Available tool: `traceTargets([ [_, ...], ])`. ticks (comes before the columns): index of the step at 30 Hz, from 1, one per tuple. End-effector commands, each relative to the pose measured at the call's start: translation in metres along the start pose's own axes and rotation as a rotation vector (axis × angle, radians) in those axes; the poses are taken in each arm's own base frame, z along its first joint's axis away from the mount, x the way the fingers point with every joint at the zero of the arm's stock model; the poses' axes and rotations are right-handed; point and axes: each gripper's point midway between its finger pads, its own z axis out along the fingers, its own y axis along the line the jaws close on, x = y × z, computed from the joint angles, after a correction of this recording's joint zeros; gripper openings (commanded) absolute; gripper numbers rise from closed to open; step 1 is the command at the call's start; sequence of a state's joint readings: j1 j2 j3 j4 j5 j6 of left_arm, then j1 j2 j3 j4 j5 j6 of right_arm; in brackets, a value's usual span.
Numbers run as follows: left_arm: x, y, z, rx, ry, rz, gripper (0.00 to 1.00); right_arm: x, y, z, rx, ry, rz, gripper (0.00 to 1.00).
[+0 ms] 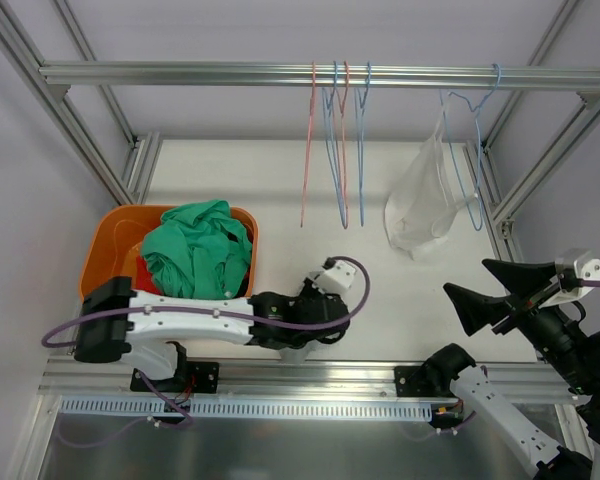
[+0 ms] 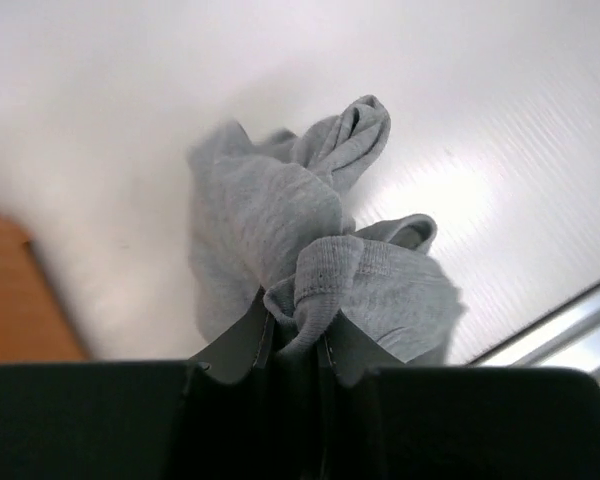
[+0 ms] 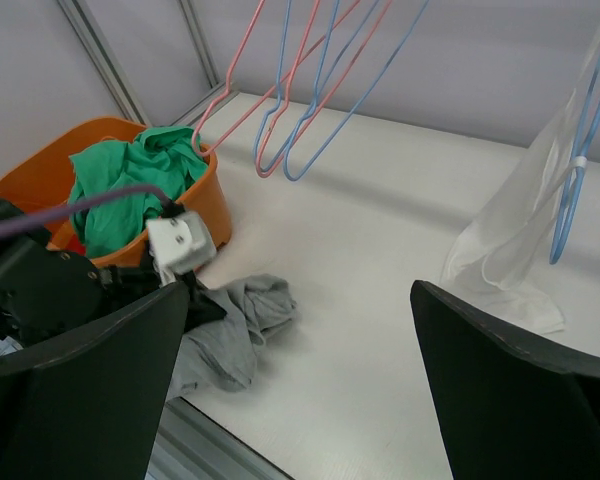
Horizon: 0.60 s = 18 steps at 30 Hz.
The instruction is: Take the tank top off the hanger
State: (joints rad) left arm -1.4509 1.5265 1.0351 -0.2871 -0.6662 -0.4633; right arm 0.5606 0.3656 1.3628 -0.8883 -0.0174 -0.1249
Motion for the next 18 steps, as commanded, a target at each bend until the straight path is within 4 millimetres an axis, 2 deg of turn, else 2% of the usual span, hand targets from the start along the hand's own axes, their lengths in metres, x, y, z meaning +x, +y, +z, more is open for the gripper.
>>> traceTargets([
  [1, -0.031, 0.072, -0.04, -0.259, -0.108, -0.096, 0.0, -0.018, 0.007, 0.006, -0.035, -0.06, -0.021, 1.0],
  [5, -0.06, 0.102, -0.077, -0.304, -0.185, -0.154, 0.0, -0.022, 0.008, 0.007, -0.04, -0.069, -0.029, 0.99],
  [6, -0.06, 0.111, -0.084, -0.326, -0.181, -0.138, 0.0, -0.022, 0.007, 0.007, -0.04, -0.069, -0.031, 1.0],
  [7, -0.076, 0.118, -0.098, -0.329, -0.216, -0.168, 0.0, -0.024, 0.007, 0.008, -0.039, -0.073, -0.031, 0.99],
  [11, -0.099, 0.148, -0.126, -0.376, -0.241, -0.177, 0.0, -0.031, 0.01, 0.007, -0.046, -0.082, -0.03, 0.99],
  [17, -0.11, 0.2, -0.148, -0.446, -0.239, -0.236, 0.0, -0.035, 0.014, 0.009, -0.066, -0.091, -0.03, 1.0],
  [18, -0.112, 0.213, -0.151, -0.477, -0.238, -0.25, 0.0, -0.036, 0.014, 0.009, -0.068, -0.092, -0.03, 0.99],
])
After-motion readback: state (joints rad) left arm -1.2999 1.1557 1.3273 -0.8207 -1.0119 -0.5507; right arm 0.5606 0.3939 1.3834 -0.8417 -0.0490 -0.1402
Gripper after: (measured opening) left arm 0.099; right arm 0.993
